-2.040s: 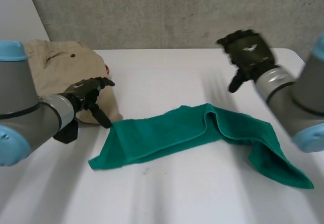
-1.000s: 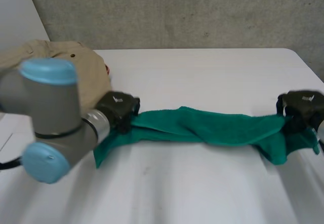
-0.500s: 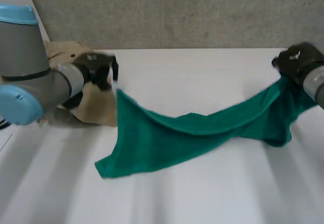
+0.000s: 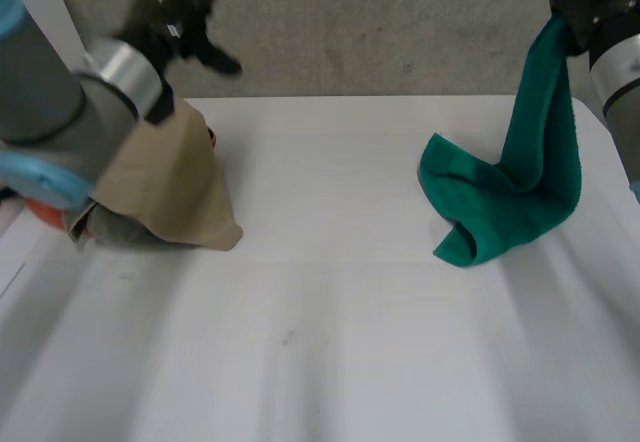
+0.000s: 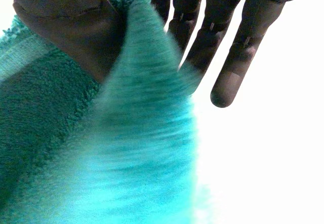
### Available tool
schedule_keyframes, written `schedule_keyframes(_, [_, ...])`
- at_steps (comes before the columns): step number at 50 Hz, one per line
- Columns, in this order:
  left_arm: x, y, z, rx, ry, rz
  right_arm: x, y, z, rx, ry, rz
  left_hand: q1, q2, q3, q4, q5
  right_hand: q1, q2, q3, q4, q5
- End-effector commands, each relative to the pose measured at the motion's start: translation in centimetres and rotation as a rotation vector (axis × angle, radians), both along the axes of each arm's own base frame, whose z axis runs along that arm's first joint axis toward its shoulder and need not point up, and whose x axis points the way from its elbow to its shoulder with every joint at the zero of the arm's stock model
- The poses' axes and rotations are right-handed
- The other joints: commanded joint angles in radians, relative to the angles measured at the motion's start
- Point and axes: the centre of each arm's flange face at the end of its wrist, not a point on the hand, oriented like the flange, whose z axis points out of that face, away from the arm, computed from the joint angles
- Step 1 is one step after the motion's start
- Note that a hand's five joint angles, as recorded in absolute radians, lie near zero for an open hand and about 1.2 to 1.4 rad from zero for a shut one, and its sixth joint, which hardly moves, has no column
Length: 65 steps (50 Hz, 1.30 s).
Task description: Fold the laundry.
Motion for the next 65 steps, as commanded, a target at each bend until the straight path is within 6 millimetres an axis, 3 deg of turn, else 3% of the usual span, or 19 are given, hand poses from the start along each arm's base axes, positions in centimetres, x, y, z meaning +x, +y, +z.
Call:
schedule_keyframes(1, [-2.2, 2.8, -5.8, 0.134, -0.021, -0.089, 0.0, 3.2, 1.7, -0.004, 0.012, 0.008, -0.196, -0.228, -0.241, -0.232, -0.230, 0.276, 0.212, 0.206, 0.199, 0.202])
schedule_keyframes(3, [-2.7, 3.1, -6.5, 0.141, -0.020, -0.105, 0.1, 4.0, 2.5, -0.010, 0.011, 0.019, -0.282, -0.314, -0.326, -0.318, -0.315, 0.276, 0.212, 0.206, 0.199, 0.202])
schedule_keyframes(13, [-6.2, 3.7, -9.8, 0.196, -0.055, -0.184, 1.3, 10.8, 7.5, -0.046, -0.014, 0.188, -0.286, -0.318, -0.330, -0.322, -0.319, 0.276, 0.212, 0.206, 0.199, 0.202])
schedule_keyframes(19, [-8.5, 4.2, -13.1, 0.266, -0.113, -0.237, 1.4, 14.6, 10.1, -0.105, -0.046, 0.261, -0.286, -0.318, -0.330, -0.322, -0.319, 0.276, 0.212, 0.206, 0.199, 0.202])
schedule_keyframes(26, [-10.9, 7.2, -17.4, 0.383, -0.200, -0.308, 0.7, 16.6, 12.1, -0.140, -0.100, 0.264, -0.286, -0.318, -0.330, -0.322, -0.319, 0.276, 0.212, 0.206, 0.199, 0.202])
schedule_keyframes(29, [-11.5, 7.9, -18.1, 0.386, -0.209, -0.317, 0.6, 17.0, 12.4, -0.130, -0.122, 0.280, -0.279, -0.311, -0.324, -0.315, -0.313, 0.276, 0.212, 0.206, 0.199, 0.202])
schedule_keyframes(33, [-12.2, 8.8, -18.8, 0.422, -0.201, -0.335, 0.4, 16.7, 12.2, -0.103, -0.138, 0.267, 0.251, 0.219, 0.206, 0.215, 0.218, 0.276, 0.212, 0.206, 0.199, 0.202])
schedule_keyframes(34, [-12.3, 10.0, -19.1, 0.477, -0.203, -0.361, 0.3, 16.2, 11.8, -0.090, -0.137, 0.247, 0.520, 0.488, 0.475, 0.484, 0.486, 0.276, 0.212, 0.206, 0.199, 0.202])
schedule_keyframes(37, [-12.1, 11.5, -19.1, 0.561, -0.210, -0.383, 0.2, 15.2, 11.1, -0.073, -0.127, 0.212, 0.935, 0.903, 0.890, 0.899, 0.902, 0.276, 0.212, 0.206, 0.199, 0.202])
schedule_keyframes(41, [-10.2, 11.2, -17.5, 0.603, -0.199, -0.324, 0.0, 13.5, 9.8, -0.042, -0.096, 0.157, 0.936, 0.904, 0.891, 0.900, 0.903, 0.276, 0.212, 0.206, 0.199, 0.202])
schedule_keyframes(45, [-6.4, 8.0, -13.0, 0.500, -0.103, -0.179, 0.0, 12.6, 9.0, -0.026, -0.066, 0.123, 0.936, 0.904, 0.891, 0.900, 0.903, 0.276, 0.212, 0.206, 0.199, 0.202])
schedule_keyframes(48, [-4.6, 6.9, -10.3, 0.427, -0.057, -0.144, -0.4, 12.2, 9.0, -0.026, -0.051, 0.092, 0.936, 0.904, 0.891, 0.900, 0.903, 0.276, 0.212, 0.206, 0.199, 0.202])
schedule_keyframes(49, [-3.6, 6.8, -8.3, 0.381, -0.034, -0.137, -0.9, 11.9, 8.9, -0.014, -0.038, 0.058, 0.936, 0.904, 0.891, 0.900, 0.903, 0.276, 0.212, 0.206, 0.199, 0.202])
schedule_keyframes(54, [-0.5, 8.3, -3.2, 0.286, -0.028, -0.154, -3.0, 10.7, 8.7, 0.037, 0.021, -0.038, 0.936, 0.904, 0.891, 0.900, 0.903, 0.276, 0.212, 0.206, 0.199, 0.202])
schedule_keyframes(57, [1.3, 9.5, -0.5, 0.212, -0.060, -0.162, -4.1, 10.1, 7.4, 0.126, 0.087, -0.070, 0.936, 0.904, 0.891, 0.900, 0.903, 0.276, 0.212, 0.206, 0.199, 0.202])
schedule_keyframes(60, [2.2, 10.2, 0.6, 0.181, -0.095, -0.161, -4.5, 9.7, 5.7, 0.218, 0.138, -0.080, 0.936, 0.904, 0.891, 0.900, 0.903, 0.276, 0.212, 0.206, 0.199, 0.202])
schedule_keyframes(65, [3.3, 9.5, -0.8, 0.258, -0.216, -0.108, -5.3, 8.5, 0.1, 0.474, 0.264, -0.089, 0.936, 0.904, 0.891, 0.900, 0.903, 0.276, 0.212, 0.206, 0.199, 0.202])
